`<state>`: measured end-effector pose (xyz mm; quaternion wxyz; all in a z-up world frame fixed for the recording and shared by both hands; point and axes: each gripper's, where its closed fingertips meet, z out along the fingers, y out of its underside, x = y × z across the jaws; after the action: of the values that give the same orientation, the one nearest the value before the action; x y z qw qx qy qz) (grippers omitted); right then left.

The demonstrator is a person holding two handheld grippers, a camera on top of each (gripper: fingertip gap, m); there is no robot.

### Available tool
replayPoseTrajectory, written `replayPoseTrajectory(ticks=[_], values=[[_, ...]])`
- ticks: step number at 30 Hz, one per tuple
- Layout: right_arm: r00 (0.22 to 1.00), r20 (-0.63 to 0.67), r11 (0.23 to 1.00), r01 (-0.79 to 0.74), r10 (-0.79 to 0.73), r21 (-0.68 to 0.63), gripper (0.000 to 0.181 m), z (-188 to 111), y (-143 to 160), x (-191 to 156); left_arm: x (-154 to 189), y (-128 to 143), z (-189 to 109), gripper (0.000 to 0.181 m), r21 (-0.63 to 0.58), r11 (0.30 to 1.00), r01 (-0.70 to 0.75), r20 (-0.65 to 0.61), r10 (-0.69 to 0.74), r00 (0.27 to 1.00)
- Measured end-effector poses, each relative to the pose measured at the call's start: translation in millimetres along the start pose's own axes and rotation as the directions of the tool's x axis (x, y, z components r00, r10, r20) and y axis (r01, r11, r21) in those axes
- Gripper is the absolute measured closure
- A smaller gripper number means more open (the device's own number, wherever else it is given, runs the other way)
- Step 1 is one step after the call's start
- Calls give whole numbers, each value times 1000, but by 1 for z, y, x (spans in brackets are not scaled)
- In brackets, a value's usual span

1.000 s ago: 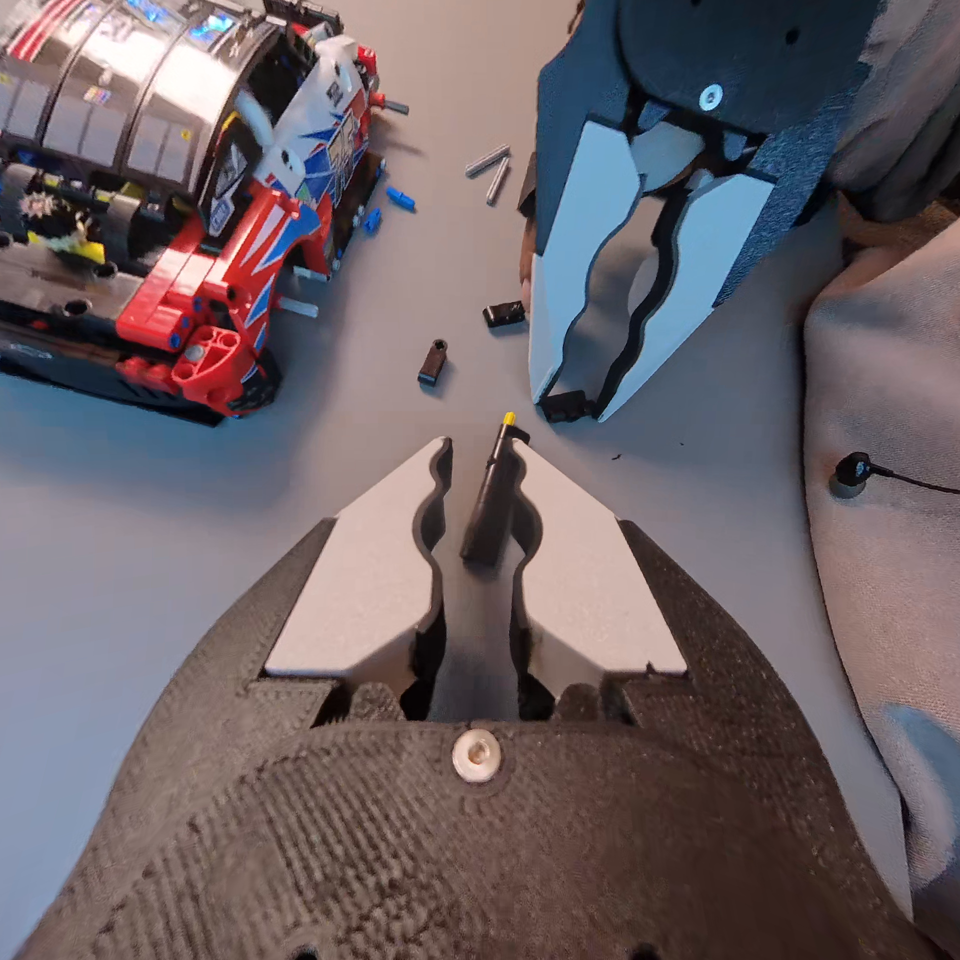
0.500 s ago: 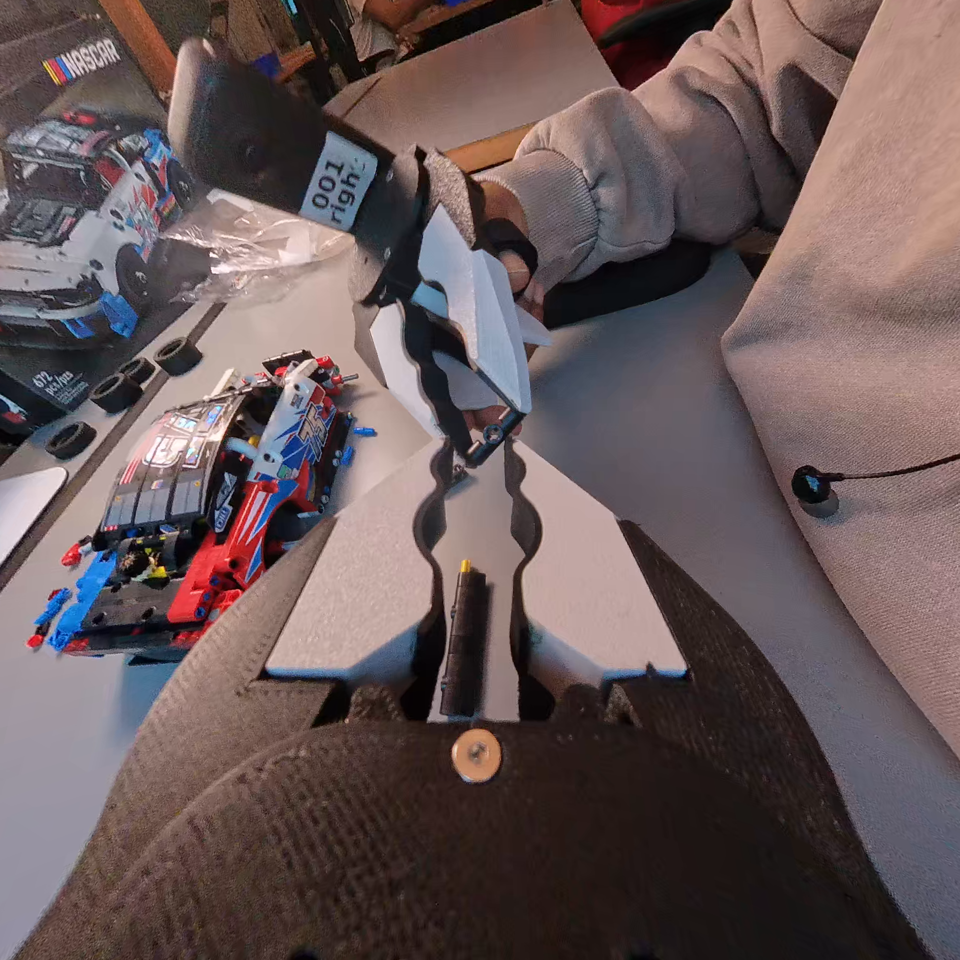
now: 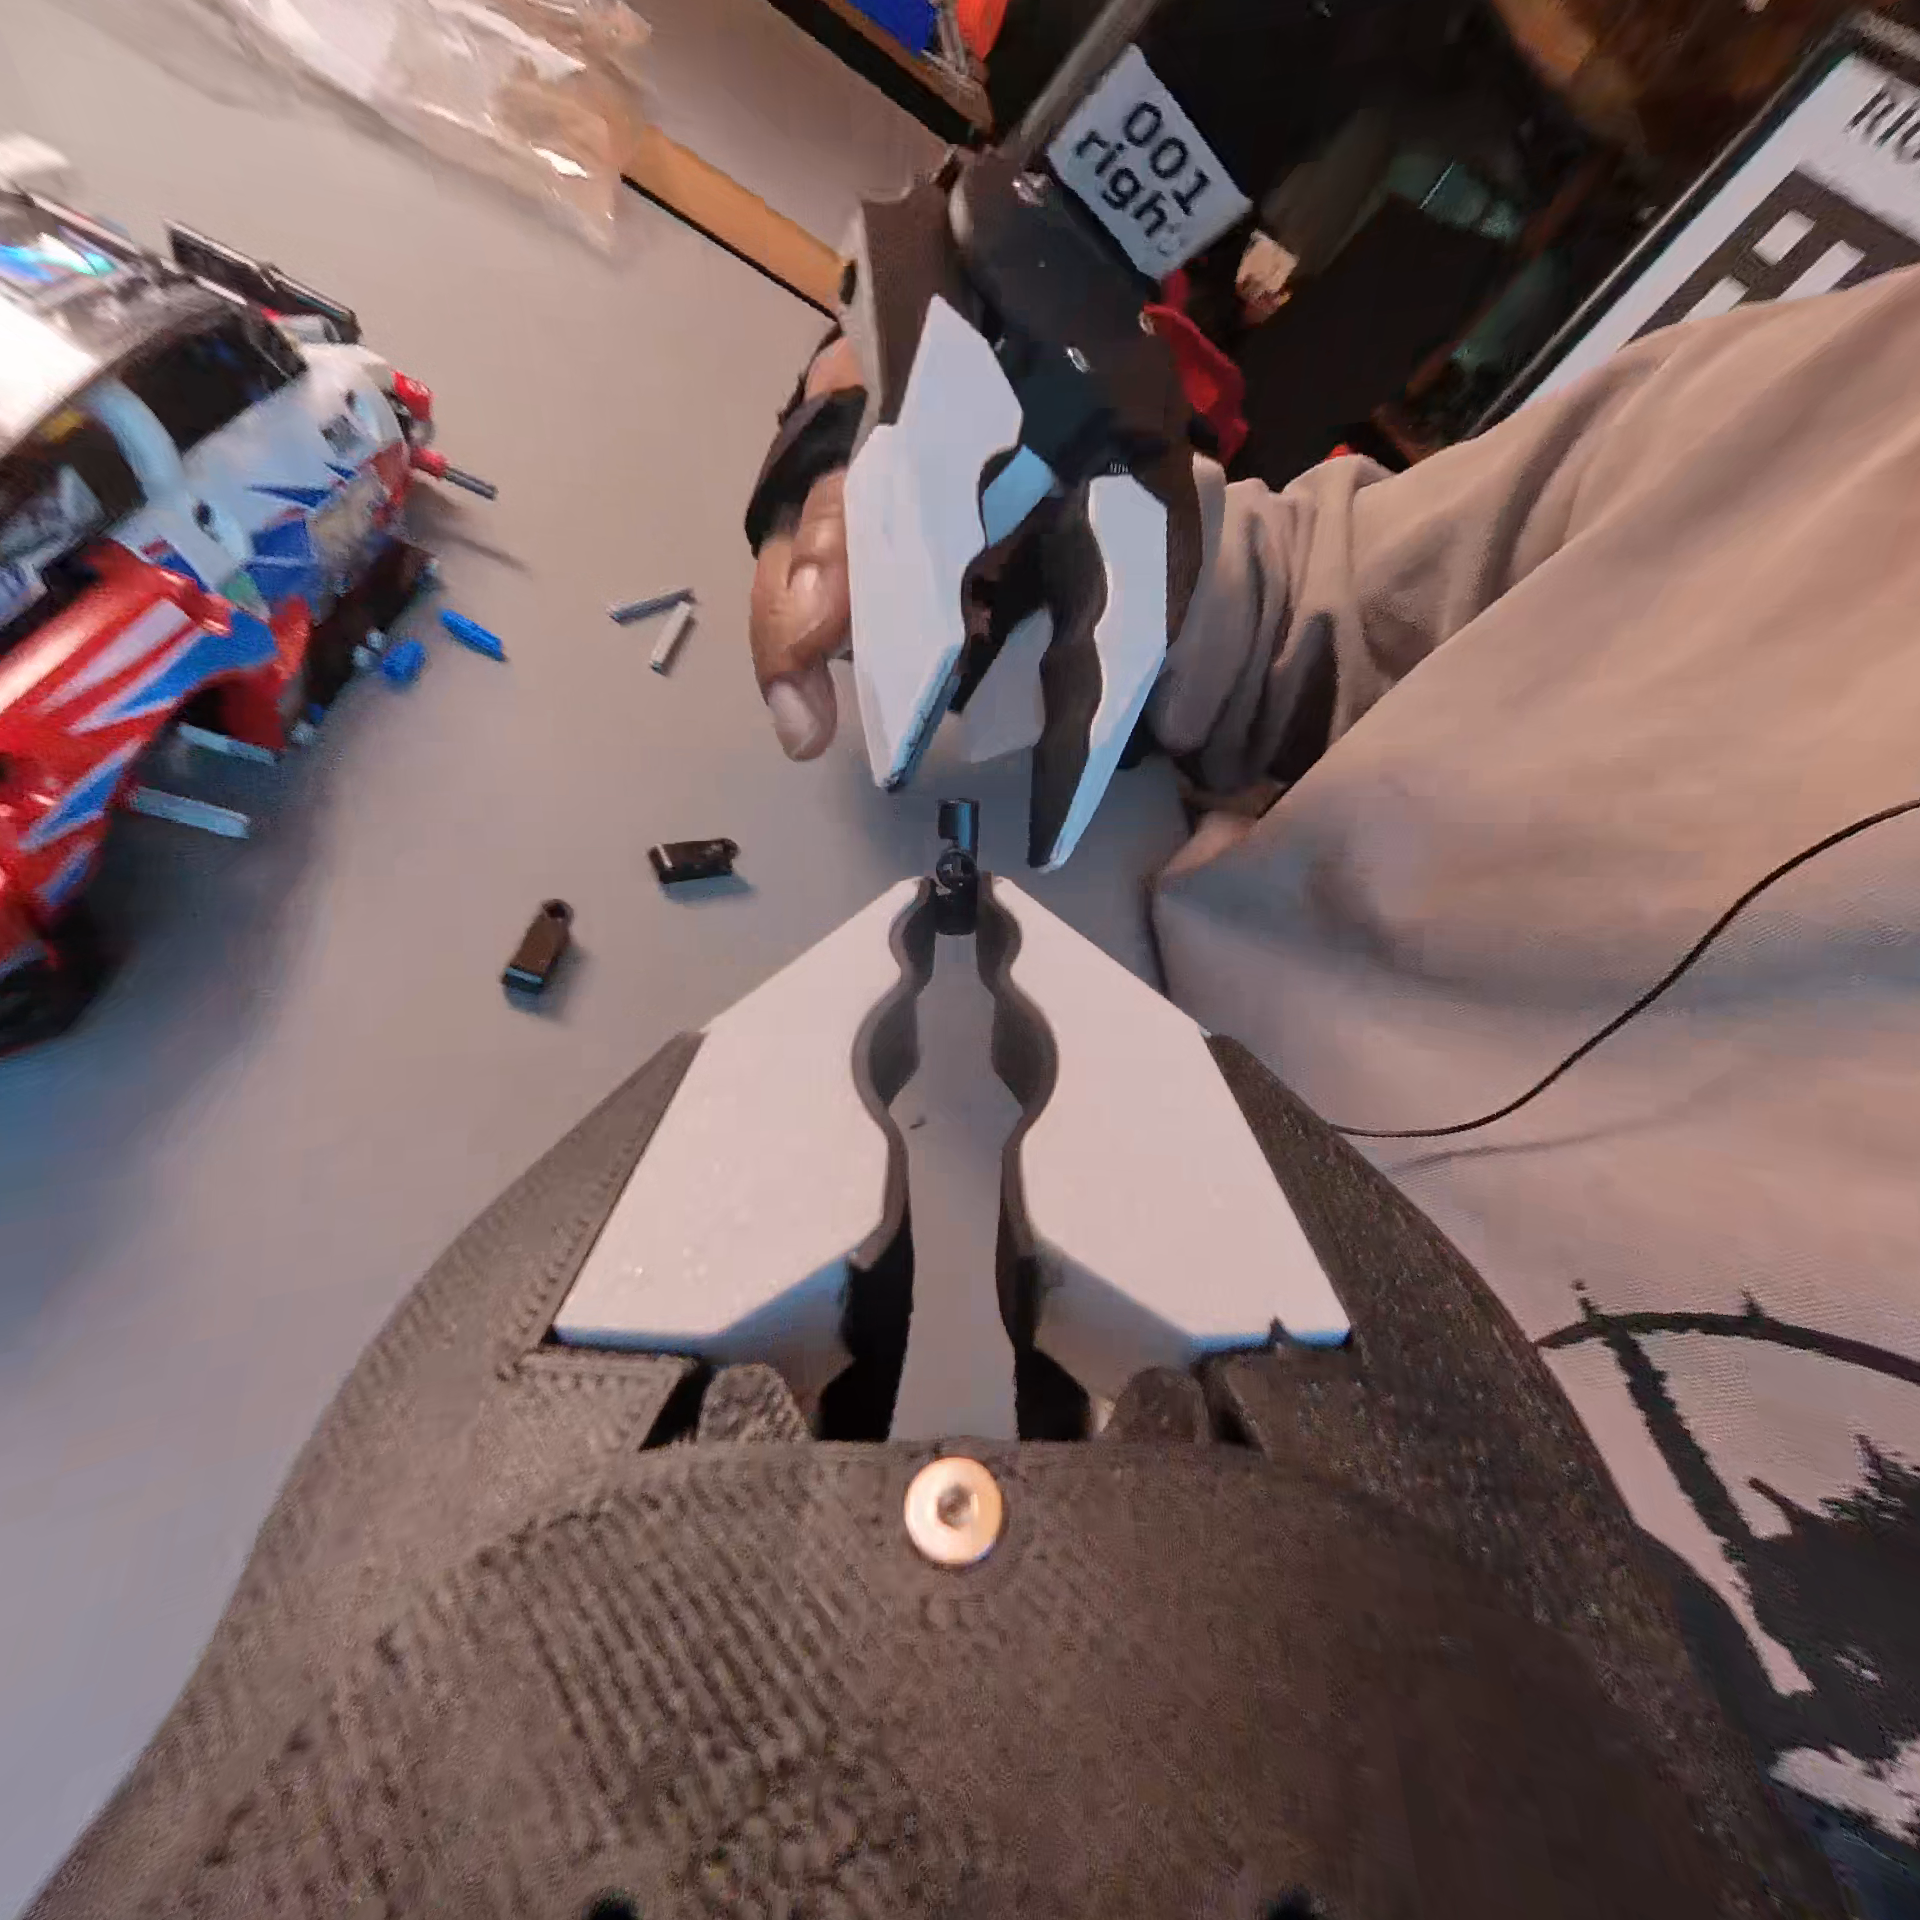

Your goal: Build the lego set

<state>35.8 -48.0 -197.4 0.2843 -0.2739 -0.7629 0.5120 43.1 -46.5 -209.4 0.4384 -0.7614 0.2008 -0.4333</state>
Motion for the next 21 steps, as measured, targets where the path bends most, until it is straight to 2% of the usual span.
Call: replayPoseTrajectory(ticks=[3, 9, 14, 18, 21], values=[[982, -26, 978, 185, -188, -101, 158, 7, 10, -7, 5, 4, 4, 177, -11, 995, 96, -75, -96, 992], [978, 33, 973, 207, -204, -107, 162, 7, 12, -19, 14, 13, 7, 177, -67, 978, 198, -179, -207, 962], [940, 88, 930, 339, -329, -139, 153, 9, 12, -31, 18, 21, 9, 177, -125, 960, 251, -236, -275, 932], [890, 124, 867, 456, -439, -200, 159, 14, 20, -36, 23, 27, 12, 177, -181, 948, 263, -263, -305, 915], [884, 133, 861, 467, -448, -204, 162, 14, 22, -36, 21, 29, 12, 177, -185, 940, 287, -269, -330, 905]])
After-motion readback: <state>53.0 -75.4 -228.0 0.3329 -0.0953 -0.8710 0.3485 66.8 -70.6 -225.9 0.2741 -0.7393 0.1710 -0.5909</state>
